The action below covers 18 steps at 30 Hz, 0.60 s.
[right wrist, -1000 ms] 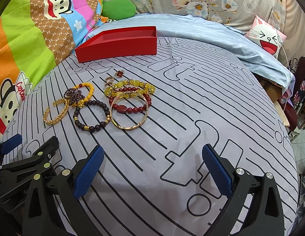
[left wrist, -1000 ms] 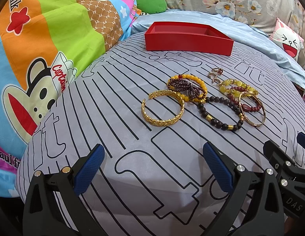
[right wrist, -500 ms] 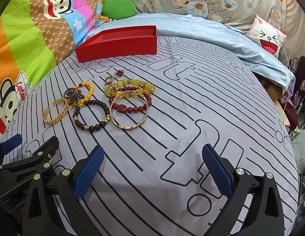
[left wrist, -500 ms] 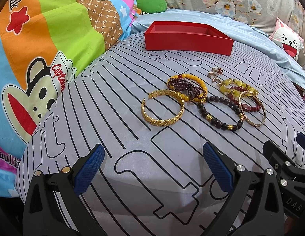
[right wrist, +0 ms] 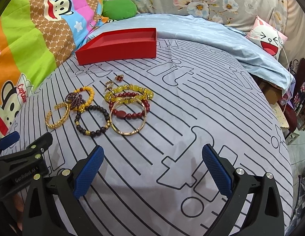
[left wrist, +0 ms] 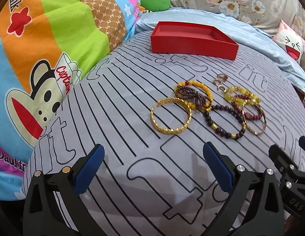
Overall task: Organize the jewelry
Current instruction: 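Grasp the twisted gold bangle with the left tool while the right tool grasps the thin gold bangle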
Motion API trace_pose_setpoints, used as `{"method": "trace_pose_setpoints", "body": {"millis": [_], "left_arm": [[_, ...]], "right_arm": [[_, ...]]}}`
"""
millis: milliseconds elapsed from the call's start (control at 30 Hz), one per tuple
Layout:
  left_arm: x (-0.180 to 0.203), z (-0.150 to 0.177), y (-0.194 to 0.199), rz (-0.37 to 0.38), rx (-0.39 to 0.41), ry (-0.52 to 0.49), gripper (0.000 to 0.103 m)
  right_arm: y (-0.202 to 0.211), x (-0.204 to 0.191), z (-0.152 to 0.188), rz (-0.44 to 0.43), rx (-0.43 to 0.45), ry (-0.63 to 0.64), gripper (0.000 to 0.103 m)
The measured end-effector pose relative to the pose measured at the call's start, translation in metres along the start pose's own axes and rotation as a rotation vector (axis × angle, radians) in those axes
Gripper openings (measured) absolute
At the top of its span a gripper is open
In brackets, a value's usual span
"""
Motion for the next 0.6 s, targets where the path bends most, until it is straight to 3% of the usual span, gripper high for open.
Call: {"method": "trace_pose_setpoints", "body": {"millis": [600], "left_arm": [[0.003, -0.028, -0.022, 0.016, -0.055, 0.018, 0.096]], "right_arm": [[-0.011, -0.002, -0.019, -0.021, -0.019, 0.003, 0.097]]}}
Point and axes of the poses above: each gripper's, at about its wrist camera, not at the fingertips, and y roughly against the way its jaws point, x to its right, z to its underside, the point moved 2 cm from there along -y, roughly the way its jaws point, and after that the axes turned 6 degrees about x, right-handed, at the moved point
